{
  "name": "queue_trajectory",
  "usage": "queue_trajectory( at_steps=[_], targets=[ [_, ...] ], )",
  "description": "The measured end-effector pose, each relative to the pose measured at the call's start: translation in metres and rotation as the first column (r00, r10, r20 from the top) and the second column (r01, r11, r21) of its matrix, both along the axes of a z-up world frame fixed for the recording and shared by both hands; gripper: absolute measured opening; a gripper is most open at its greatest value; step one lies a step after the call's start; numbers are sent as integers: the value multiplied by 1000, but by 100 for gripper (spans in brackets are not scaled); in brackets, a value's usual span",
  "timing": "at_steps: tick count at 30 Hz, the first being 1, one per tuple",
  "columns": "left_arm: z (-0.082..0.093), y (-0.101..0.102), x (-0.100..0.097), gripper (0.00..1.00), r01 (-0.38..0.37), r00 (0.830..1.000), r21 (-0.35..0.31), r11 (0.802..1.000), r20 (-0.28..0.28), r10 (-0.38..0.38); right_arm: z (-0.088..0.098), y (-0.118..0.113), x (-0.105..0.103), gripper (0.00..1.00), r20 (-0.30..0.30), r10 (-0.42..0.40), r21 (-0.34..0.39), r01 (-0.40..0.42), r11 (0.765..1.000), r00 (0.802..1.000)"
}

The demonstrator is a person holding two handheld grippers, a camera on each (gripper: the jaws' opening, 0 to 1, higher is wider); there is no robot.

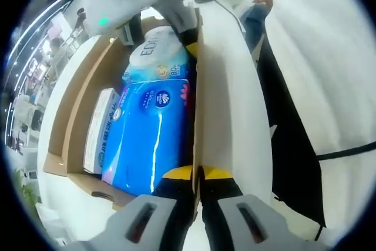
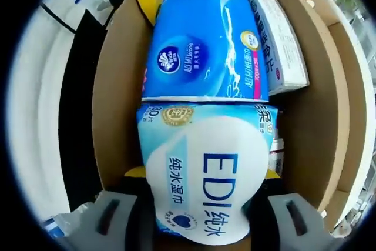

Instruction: Operate the shoe box by opening the lid, removing the specified soft item, and placing it in the target area until the item is outside and the box remains undamaged.

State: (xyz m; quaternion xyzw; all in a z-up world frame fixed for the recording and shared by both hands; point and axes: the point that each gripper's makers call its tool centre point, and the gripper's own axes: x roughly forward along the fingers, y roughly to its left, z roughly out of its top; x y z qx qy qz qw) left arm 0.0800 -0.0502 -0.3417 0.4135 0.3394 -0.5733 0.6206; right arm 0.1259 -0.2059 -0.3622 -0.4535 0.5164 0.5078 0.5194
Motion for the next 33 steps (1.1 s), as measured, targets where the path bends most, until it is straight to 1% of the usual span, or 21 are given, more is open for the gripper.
queue_trajectory(
  at_steps=[2, 6, 8, 10, 12, 19, 21, 22, 23, 24, 25, 26, 29, 31, 32, 33],
  targets=[
    [0, 0, 0, 2, 2, 1000, 2, 1000, 1, -2, 5, 1, 0, 61, 14, 15, 13, -16, 1000, 1000],
    [0, 0, 0, 2, 1, 1000, 1, 1000, -3, -1, 13, 4, 1, 61, 18, 5, 39, -5, 999, 1000],
    [0, 0, 0, 2, 4, 1000, 3, 1000, -5, -4, 15, 5, 0, 60, 15, -1, 30, 1, 1000, 1000],
    [0, 0, 0, 2, 0, 1000, 6, 1000, -9, 0, 16, 5, -2, 60, 19, 9, 37, -10, 999, 1000],
    [0, 0, -1, 1, 6, 1000, 8, 1000, -10, -6, 18, 5, -2, 60, 22, 17, 67, -18, 998, 1000],
    [0, 0, 0, 2, -5, 1000, 9, 1000, -14, 5, 31, 7, -1, 60, 16, -7, 161, 4, 987, 1000],
    [1, 0, 0, 2, -8, 1000, 1, 1000, -15, 8, 38, 16, 2, 60, 45, -15, 233, 4, 973, 999],
    [1, 1, 0, 2, -14, 1000, -6, 1000, -13, 14, 42, 21, 3, 60, 52, 2, 268, -16, 963, 999],
    [1, 1, 0, 2, -13, 1000, -11, 1000, -10, 12, 50, 29, -2, 60, 23, -20, 318, 12, 948, 1000],
    [1, 1, 0, 2, -9, 1000, -9, 1000, -7, 9, 53, 33, -2, 60, 11, -54, 343, 47, 938, 998],
    [1, 1, 0, 2, -9, 1000, -6, 1000, -7, 9, 54, 32, 0, 60, 8, -75, 341, 68, 938, 997],
    [0, 1, 0, 2, -9, 1000, -2, 1000, -9, 8, 54, 31, 0, 60, 9, -65, 324, 58, 944, 998],
    [1, 1, 0, 2, -9, 1000, -2, 1000, -13, 9, 54, 30, 1, 60, 14, -69, 307, 61, 950, 998],
    [0, 1, 0, 2, -10, 1000, -1, 1000, -11, 10, 55, 26, 3, 60, 41, -53, 281, 39, 959, 998],
    [0, 1, 1, 2, -12, 1000, 0, 1000, -10, 12, 55, 20, 3, 60, 41, -57, 225, 46, 973, 998],
    [0, 1, 1, 2, -13, 1000, -1, 1000, -9, 13, 55, 17, 2, 60, 37, -59, 209, 50, 977, 998]
  ],
)
